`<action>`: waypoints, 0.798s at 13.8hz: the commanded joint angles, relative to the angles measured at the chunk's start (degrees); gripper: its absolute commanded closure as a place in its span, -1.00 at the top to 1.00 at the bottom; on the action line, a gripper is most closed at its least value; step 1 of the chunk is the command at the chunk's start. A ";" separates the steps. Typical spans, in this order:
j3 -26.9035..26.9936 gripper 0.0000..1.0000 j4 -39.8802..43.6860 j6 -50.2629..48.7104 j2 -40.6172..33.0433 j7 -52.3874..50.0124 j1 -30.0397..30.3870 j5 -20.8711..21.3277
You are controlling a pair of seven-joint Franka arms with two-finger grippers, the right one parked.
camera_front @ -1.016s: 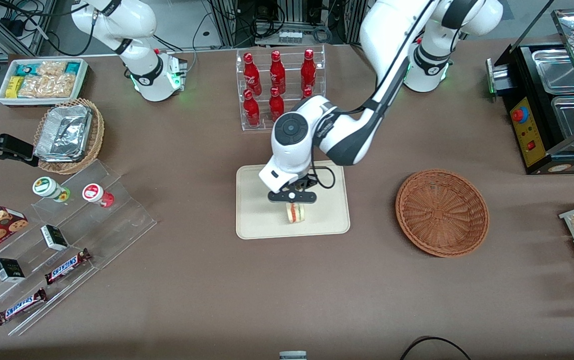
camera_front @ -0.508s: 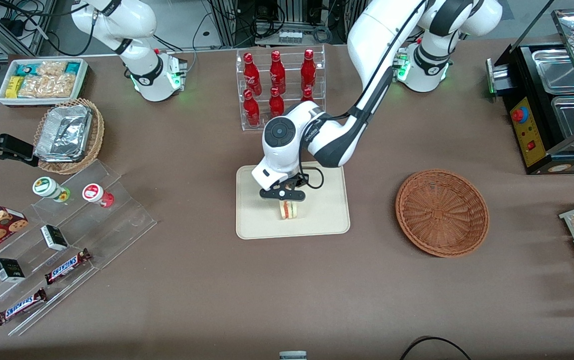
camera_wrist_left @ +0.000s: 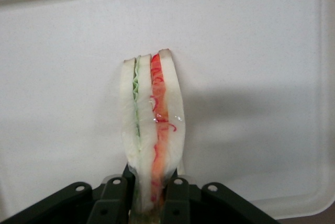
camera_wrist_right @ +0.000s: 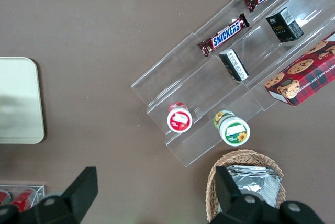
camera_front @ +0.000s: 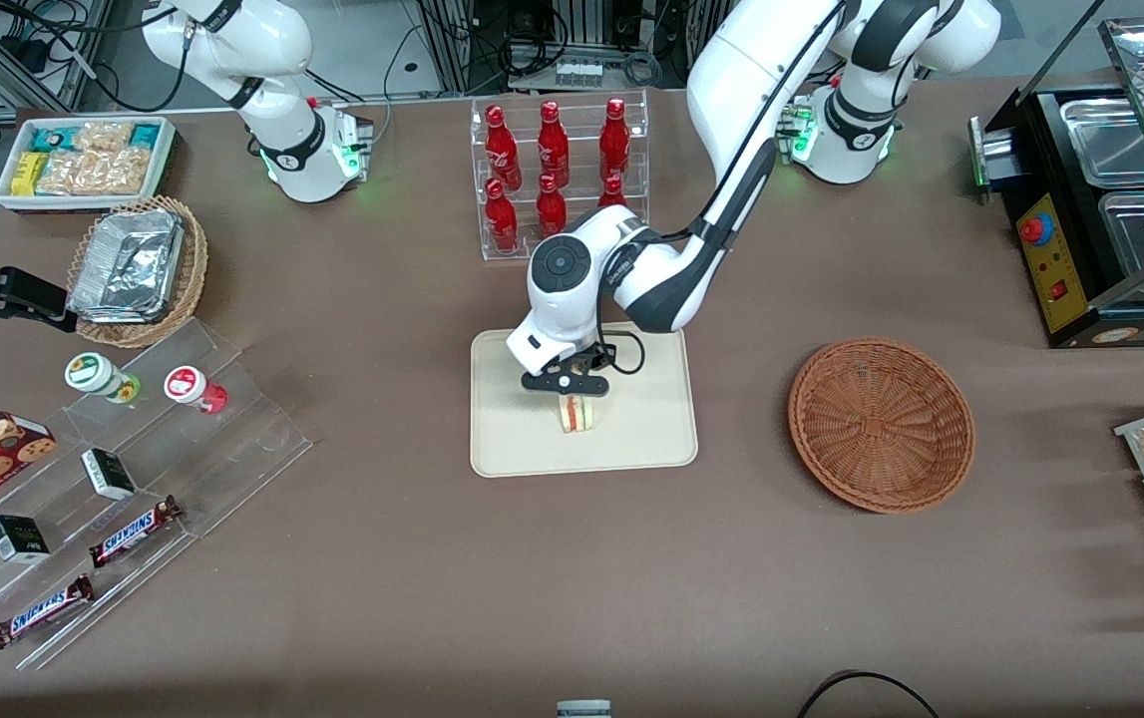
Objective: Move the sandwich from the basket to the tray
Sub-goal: 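Lower the sandwich onto the tray and open the left gripper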
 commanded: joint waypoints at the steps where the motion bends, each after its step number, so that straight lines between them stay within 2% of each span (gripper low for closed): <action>1: 0.87 0.99 -0.53 0.31 -0.90 -1.33 -0.76 0.34; 6: 1.65 0.99 -0.17 -6.27 -6.34 -1.60 0.03 -0.53; 10: 6.12 0.99 -0.26 -12.94 -13.72 -4.94 0.38 -0.62; 11: 6.66 1.00 -0.26 -15.66 -15.91 -4.68 2.38 -0.71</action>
